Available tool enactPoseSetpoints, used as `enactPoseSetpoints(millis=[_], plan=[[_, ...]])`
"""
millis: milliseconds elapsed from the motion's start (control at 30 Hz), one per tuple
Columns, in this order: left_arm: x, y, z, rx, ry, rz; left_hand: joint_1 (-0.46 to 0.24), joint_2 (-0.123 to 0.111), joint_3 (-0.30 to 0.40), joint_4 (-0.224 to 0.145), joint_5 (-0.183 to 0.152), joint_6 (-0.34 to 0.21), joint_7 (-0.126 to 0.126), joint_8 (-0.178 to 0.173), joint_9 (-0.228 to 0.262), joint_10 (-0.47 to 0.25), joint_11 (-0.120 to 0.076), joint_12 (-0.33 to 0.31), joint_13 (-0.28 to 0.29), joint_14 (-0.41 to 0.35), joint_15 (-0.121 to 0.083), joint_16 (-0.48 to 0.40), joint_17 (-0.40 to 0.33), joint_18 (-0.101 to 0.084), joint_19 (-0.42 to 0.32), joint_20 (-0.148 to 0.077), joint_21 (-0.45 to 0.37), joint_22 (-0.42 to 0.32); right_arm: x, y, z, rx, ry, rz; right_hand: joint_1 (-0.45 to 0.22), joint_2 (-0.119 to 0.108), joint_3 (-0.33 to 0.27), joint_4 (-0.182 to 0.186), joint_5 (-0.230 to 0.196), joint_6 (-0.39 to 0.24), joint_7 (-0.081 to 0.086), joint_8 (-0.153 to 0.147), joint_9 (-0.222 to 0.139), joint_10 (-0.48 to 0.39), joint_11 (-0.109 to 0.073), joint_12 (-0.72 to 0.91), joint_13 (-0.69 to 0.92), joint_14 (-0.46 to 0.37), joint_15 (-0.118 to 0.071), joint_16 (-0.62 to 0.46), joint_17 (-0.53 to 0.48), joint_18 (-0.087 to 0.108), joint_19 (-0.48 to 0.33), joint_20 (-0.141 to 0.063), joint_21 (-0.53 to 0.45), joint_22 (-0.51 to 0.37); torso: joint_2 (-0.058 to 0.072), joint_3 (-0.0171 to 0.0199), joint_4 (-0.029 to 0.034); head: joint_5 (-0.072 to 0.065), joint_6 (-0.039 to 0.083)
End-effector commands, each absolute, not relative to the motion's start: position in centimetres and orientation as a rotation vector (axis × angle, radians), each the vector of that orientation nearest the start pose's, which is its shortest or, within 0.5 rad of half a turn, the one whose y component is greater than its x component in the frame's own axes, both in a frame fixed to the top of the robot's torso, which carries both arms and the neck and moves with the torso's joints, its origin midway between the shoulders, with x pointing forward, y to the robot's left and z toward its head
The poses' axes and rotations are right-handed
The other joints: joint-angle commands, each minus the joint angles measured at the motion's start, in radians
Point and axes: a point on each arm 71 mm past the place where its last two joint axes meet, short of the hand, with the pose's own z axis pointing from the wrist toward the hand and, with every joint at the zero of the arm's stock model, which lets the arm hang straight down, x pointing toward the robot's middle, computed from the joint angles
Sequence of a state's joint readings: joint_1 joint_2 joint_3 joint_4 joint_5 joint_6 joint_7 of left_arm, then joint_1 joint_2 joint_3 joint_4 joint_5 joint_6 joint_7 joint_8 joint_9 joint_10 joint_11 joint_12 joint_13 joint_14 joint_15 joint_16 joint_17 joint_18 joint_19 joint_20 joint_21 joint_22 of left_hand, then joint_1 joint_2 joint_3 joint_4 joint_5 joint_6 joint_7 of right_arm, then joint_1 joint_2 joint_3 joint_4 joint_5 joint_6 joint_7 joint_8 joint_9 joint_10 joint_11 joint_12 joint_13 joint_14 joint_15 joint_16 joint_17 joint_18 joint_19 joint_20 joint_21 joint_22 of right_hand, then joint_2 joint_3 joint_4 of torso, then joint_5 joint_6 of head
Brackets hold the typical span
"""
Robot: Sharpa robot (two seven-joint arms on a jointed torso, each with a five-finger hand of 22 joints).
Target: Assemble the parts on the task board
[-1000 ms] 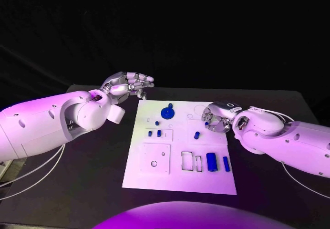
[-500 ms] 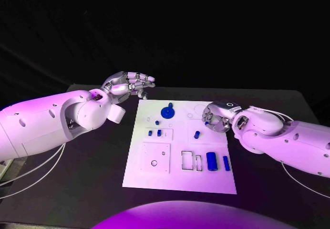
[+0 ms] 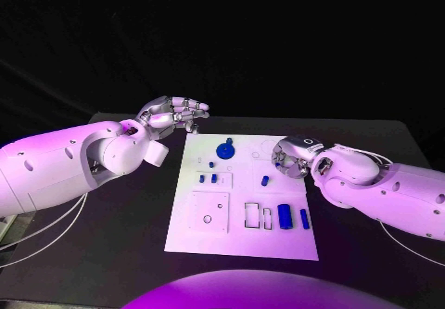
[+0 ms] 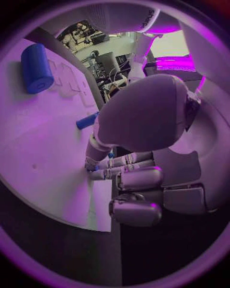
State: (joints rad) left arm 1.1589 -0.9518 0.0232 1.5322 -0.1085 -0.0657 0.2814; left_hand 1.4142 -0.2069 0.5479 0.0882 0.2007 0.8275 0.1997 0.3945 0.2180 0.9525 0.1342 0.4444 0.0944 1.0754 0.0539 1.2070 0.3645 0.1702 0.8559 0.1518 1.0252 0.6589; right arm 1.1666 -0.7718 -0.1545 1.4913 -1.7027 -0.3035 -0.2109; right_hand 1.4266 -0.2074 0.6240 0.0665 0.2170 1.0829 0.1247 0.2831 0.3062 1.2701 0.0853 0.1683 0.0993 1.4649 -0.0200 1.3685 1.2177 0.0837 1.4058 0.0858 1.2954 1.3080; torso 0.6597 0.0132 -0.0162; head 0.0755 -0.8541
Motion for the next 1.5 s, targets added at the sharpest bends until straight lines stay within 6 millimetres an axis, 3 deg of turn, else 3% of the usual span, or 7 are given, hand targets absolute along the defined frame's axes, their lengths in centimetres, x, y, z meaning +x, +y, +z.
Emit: enactPoseSetpoints(millis=[33,467,1000,1233,1500], plan=[[47.9,24.3,-17.6,-1.014,1.604,-1.634,-0.007,0.001,-0.003,-0.003,0.003,-0.009,0.001,-0.005,-0.002,-0.007,-0.001,0.006,0.002,0.005,0.002,-0.004,-0.002,0.014,0.002,0.000,-0.004,-0.001,46.3,-17.7,-24.6,-0.400,1.724,0.445,-0.002,0.013,0.046,-0.037,0.002,0.008,-0.001,0.008,0.005,0.049,-0.038,-0.001,0.042,0.048,-0.009,0.005,-0.002,-0.013,-0.001,-0.009,0.006,0.062,0.000,-0.0002,-0.0001,-0.001,0.000],[48.0,24.4,-17.6,-1.013,1.599,-1.628,-0.005,0.002,-0.003,-0.005,0.004,-0.010,0.002,-0.005,-0.002,-0.009,-0.001,0.006,0.002,0.005,0.002,-0.004,-0.002,0.014,0.003,0.000,-0.004,-0.002,45.8,-17.7,-24.0,-0.382,1.678,0.478,-0.015,0.009,0.059,-0.049,0.001,0.011,-0.004,0.014,0.015,0.057,-0.041,-0.004,0.049,0.048,-0.011,0.009,-0.003,-0.014,0.000,-0.011,0.011,0.068,-0.001,-0.0003,-0.0008,-0.001,0.002],[48.1,24.4,-17.7,-1.007,1.603,-1.621,-0.008,-0.001,-0.005,-0.008,0.005,-0.021,0.006,-0.008,-0.003,-0.022,0.003,0.008,0.002,0.004,0.005,-0.005,-0.003,0.014,0.004,0.003,-0.007,-0.004,45.2,-17.9,-21.8,-0.359,1.639,0.515,-0.021,0.007,0.063,-0.052,0.001,0.012,-0.004,0.016,0.019,0.059,-0.041,-0.005,0.051,0.048,-0.011,0.010,-0.003,-0.014,0.001,-0.011,0.013,0.070,-0.001,-0.0006,-0.0006,-0.002,0.009],[48.1,24.2,-17.8,-1.003,1.605,-1.624,-0.008,-0.001,-0.005,-0.009,0.005,-0.023,0.007,-0.009,-0.003,-0.024,0.004,0.008,0.002,0.004,0.006,-0.005,-0.003,0.014,0.005,0.003,-0.007,-0.004,43.6,-16.0,-21.0,-0.379,1.625,0.593,-0.023,0.006,0.064,-0.053,0.001,0.012,-0.004,0.016,0.021,0.060,-0.042,-0.006,0.052,0.048,-0.011,0.010,-0.005,-0.014,0.000,-0.011,0.011,0.069,-0.002,0.0009,-0.0015,0.002,0.012],[48.2,24.0,-17.9,-1.001,1.606,-1.629,-0.009,-0.001,-0.006,-0.009,0.005,-0.025,0.007,-0.009,-0.003,-0.027,0.004,0.008,0.002,0.004,0.006,-0.005,-0.003,0.014,0.005,0.004,-0.008,-0.005,41.1,-12.3,-20.1,-0.425,1.596,0.725,-0.024,0.006,0.064,-0.053,0.001,0.012,-0.004,0.016,0.021,0.060,-0.042,-0.007,0.052,0.048,-0.011,0.009,-0.006,-0.013,-0.002,-0.011,0.008,0.067,-0.002,0.0002,-0.0001,0.019,0.012]])
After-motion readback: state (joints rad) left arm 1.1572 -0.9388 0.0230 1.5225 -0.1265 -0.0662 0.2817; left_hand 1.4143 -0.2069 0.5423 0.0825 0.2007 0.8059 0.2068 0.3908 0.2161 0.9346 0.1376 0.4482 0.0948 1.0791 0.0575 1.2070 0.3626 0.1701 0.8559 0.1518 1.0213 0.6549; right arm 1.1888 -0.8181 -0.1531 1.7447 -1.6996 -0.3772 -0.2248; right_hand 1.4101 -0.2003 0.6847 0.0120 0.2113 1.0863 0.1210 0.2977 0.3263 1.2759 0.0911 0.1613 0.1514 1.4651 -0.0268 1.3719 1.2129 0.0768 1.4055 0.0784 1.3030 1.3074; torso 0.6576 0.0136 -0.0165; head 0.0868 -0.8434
